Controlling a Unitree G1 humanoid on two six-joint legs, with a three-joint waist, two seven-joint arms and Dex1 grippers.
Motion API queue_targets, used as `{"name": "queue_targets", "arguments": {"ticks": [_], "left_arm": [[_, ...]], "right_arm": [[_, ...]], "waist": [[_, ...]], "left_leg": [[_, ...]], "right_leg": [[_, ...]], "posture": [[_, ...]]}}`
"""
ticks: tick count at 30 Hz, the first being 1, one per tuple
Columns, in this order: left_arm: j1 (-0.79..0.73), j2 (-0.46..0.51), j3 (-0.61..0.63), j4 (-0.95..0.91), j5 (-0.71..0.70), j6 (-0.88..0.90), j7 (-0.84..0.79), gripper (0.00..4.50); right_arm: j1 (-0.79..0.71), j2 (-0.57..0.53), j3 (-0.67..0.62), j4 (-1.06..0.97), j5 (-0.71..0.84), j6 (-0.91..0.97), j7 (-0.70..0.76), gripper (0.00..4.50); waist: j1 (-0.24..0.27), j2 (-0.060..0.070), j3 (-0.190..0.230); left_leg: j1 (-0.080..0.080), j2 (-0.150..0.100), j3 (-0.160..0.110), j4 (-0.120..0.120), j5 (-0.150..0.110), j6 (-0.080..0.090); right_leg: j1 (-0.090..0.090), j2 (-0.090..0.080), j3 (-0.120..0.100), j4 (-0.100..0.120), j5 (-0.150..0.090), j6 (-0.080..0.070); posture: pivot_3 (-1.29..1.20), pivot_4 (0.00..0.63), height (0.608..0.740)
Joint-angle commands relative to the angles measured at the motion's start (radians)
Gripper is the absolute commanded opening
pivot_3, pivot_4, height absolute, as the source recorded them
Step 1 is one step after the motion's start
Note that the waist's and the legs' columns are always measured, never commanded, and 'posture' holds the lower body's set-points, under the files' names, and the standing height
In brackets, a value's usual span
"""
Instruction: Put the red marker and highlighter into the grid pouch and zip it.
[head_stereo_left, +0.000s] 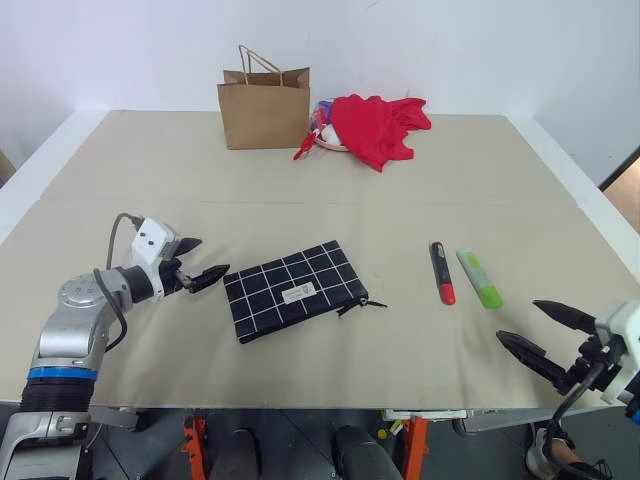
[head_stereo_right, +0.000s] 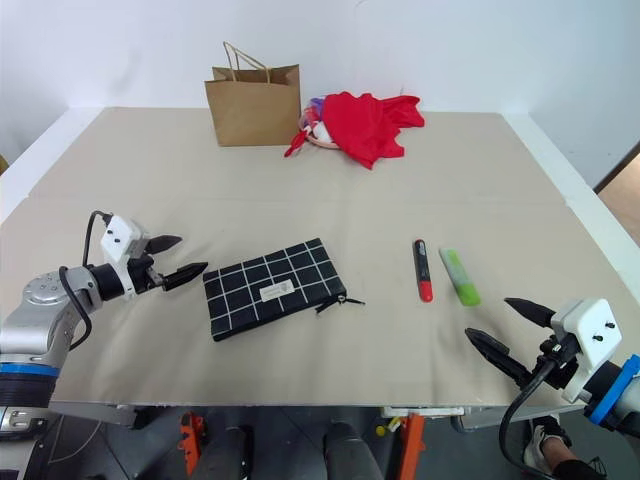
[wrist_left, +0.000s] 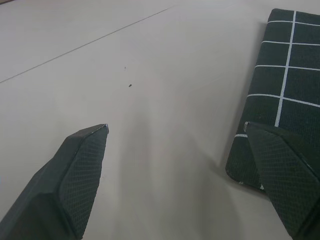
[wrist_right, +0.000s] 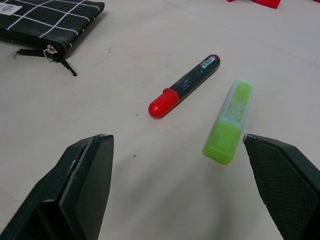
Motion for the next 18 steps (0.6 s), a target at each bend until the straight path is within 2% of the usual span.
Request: {"name": "queue_targets", "arguments": {"ticks": [1,9,18], "left_arm": [[-0.018,0.018,0.006,-0.017,-0.002,-0.030,-0.026,4.50],[-0.020,0.016,0.010,-0.016,-0.004,-0.035,-0.053,4.50],[-0.029,0.019,-0.035,-0.042,0.002,-0.048,-0.116,4.50]], "right_arm": [[-0.013,-0.019,-0.027,-0.034,0.011,-0.002,0.000,4.47],[-0.031,-0.013,-0.016,-0.048,0.005,0.008,-0.008,4.47],[-0.139,0.005,0.049,-0.105,0.048,0.106,-0.110,4.47]], "waist": [[0.000,0.000,0.000],[0.000,0.000,0.000],[-0.001,0.000,0.000]], "left_leg": [[0.000,0.000,0.000,0.000,0.000,0.000],[0.000,0.000,0.000,0.000,0.000,0.000],[0.000,0.000,0.000,0.000,0.000,0.000]], "right_leg": [[0.000,0.000,0.000,0.000,0.000,0.000],[0.000,0.000,0.000,0.000,0.000,0.000],[0.001,0.000,-0.001,0.000,0.000,0.000]], "posture": [[0.00,0.150,0.740],[0.00,0.150,0.740],[0.00,0.150,0.740]]}}
